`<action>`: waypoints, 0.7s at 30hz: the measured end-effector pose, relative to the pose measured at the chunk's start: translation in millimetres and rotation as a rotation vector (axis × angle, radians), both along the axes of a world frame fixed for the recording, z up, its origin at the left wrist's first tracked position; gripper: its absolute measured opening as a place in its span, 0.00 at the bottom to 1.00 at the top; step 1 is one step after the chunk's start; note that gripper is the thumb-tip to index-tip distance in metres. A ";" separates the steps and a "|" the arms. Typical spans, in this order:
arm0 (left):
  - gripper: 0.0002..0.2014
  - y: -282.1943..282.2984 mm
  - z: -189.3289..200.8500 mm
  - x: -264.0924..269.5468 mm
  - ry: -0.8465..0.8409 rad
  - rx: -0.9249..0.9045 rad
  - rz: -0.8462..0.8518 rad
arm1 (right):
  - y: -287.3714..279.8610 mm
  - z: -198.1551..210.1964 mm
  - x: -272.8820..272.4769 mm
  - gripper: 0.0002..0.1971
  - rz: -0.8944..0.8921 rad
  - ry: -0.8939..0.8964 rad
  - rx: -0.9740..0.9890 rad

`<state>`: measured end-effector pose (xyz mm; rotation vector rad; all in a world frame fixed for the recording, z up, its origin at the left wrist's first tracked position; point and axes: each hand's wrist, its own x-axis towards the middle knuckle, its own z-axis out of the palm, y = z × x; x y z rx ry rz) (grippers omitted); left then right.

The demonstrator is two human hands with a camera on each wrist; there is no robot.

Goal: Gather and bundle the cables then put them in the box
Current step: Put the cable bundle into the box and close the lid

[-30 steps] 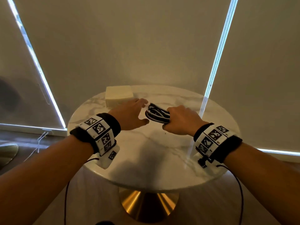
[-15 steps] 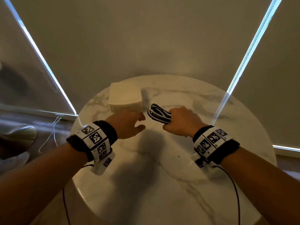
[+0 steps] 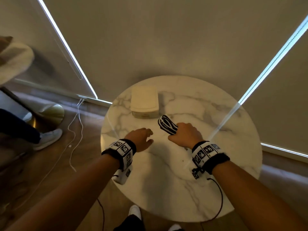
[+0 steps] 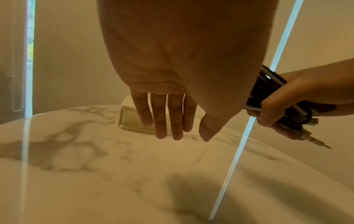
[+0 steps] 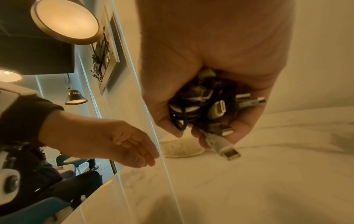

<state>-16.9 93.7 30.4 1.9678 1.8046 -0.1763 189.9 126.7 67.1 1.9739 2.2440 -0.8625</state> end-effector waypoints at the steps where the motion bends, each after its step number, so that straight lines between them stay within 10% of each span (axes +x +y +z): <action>1: 0.23 -2.2 1.3 -2.8 -0.003 -0.015 0.021 | -0.8 3.3 -1.1 0.21 -0.005 0.005 -0.013; 21: 0.31 73.2 -48.9 -56.5 -0.068 0.046 -0.004 | 49.1 -38.3 -74.8 0.17 -0.244 0.125 -0.144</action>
